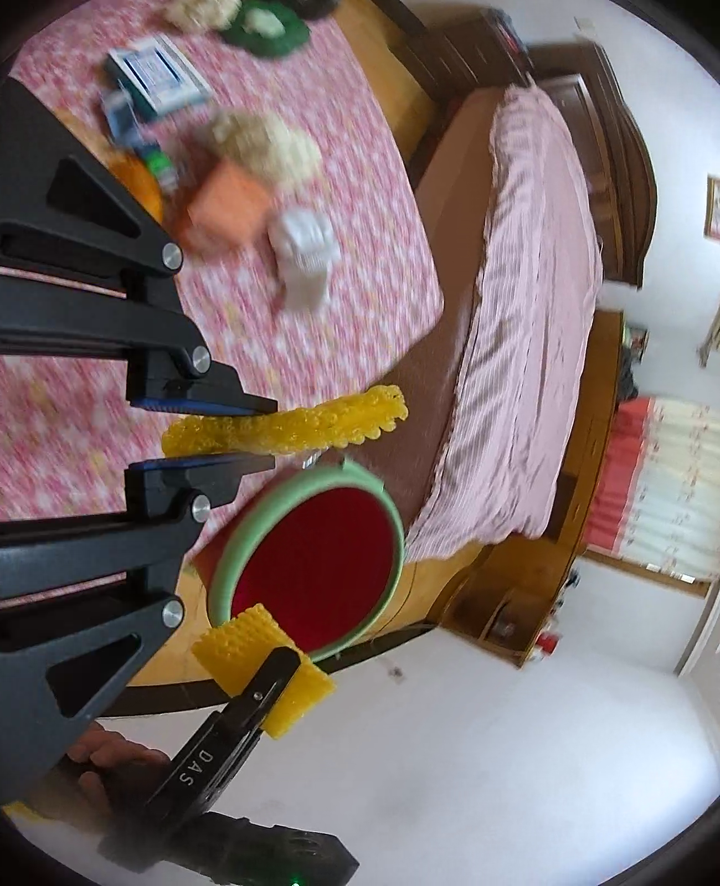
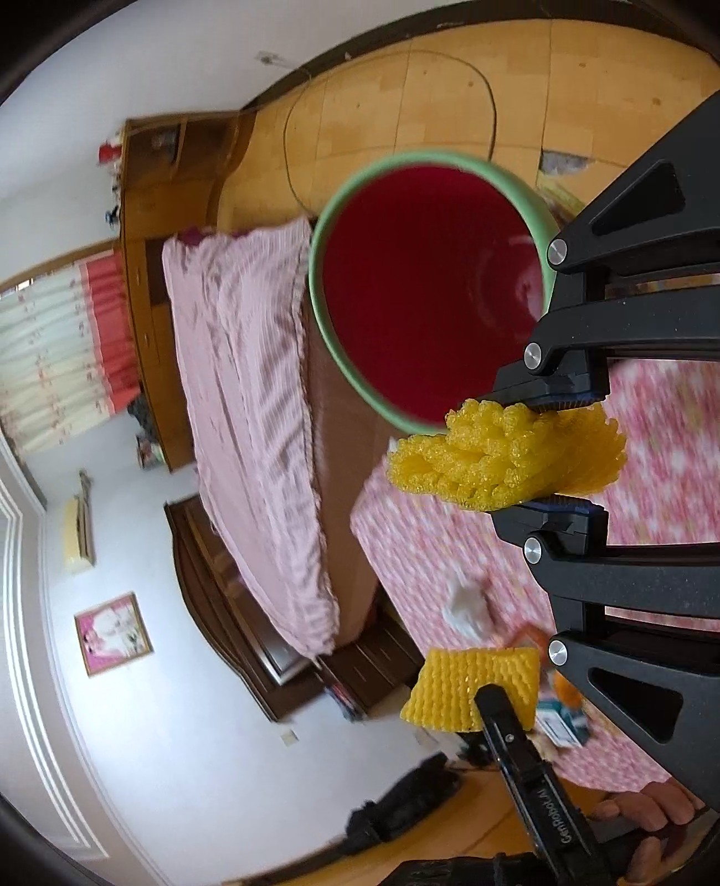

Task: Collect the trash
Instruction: 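Carry the yellow foam net with the right tool over the red bucket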

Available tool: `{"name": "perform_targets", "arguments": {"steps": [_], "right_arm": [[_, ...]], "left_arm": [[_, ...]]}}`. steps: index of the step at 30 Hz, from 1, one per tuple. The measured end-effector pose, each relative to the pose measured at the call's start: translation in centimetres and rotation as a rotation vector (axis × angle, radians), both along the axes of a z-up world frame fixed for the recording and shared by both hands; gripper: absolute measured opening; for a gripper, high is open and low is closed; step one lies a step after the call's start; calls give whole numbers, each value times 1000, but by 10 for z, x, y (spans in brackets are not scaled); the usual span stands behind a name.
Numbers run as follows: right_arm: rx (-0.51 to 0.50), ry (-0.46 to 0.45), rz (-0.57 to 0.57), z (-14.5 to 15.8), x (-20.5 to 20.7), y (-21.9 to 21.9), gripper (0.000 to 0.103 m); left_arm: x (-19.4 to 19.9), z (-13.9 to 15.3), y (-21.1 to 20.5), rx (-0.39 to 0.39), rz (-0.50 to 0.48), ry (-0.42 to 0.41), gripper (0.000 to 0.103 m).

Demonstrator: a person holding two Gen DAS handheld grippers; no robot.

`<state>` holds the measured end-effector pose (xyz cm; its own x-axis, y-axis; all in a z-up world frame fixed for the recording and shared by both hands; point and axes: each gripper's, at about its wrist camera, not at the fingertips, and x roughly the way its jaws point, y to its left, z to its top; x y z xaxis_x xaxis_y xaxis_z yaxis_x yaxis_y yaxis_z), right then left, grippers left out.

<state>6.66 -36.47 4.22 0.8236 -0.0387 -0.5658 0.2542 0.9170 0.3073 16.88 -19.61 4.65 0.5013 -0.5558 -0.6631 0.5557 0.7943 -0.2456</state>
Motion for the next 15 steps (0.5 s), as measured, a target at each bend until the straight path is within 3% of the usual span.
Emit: {"name": "perform_targets", "arguments": {"steps": [7, 15], "right_arm": [[11, 24, -88, -15, 4, -50, 25], [8, 51, -139, -35, 13, -81, 25]], "left_arm": [[11, -16, -74, 8, -104, 36, 11], [23, -41, -133, 55, -188, 52, 11]]}}
